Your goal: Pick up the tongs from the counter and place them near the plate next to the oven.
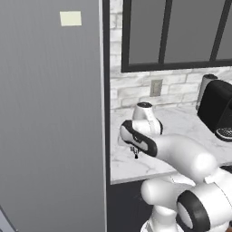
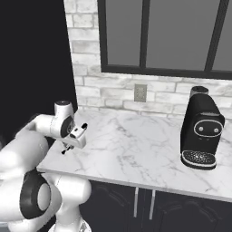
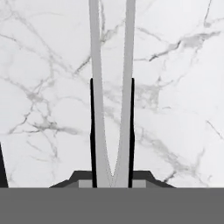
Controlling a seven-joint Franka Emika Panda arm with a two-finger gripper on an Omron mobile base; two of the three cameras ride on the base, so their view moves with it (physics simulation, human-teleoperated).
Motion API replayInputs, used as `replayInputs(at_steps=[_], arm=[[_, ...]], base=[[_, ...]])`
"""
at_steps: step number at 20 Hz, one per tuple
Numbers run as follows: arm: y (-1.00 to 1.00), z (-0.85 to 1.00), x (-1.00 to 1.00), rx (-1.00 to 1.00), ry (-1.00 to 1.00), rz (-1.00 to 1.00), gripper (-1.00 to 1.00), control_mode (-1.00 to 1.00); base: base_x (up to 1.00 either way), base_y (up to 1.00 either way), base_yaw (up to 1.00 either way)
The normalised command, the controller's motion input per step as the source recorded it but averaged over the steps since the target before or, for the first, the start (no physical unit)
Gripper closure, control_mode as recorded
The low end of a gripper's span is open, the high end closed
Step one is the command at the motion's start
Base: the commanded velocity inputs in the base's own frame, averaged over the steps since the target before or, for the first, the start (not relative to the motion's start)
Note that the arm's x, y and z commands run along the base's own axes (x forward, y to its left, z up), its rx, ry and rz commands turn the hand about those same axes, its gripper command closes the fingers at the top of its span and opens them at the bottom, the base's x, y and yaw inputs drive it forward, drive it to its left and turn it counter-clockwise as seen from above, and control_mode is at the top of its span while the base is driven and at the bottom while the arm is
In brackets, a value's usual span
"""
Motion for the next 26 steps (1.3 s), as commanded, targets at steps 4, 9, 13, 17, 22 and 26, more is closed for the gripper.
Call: replayInputs(at_steps=[4, 9, 13, 17, 22, 26], arm=[[-0.25, 0.86, -0.45, 0.0, -0.09, 0.0, 1.0, -1.0], [-0.3, 0.71, -0.49, -0.01, -0.01, 0.0, 1.0, -1.0], [-0.29, 0.61, -0.5, 0.0, -0.01, 0.0, 1.0, -1.0], [-0.27, 0.51, -0.52, 0.0, -0.03, 0.0, 1.0, -1.0], [-0.15, 0.5, -0.53, 0.0, -0.05, 0.0, 1.0, -1.0], [-0.05, 0.44, -0.57, 0.0, -0.06, 0.0, 1.0, -1.0]], base=[[0.0, 0.0, 0.0], [0.0, 0.0, 0.0], [0.0, 0.0, 0.0], [0.0, 0.0, 0.0], [0.0, 0.0, 0.0], [0.0, 0.0, 0.0]])
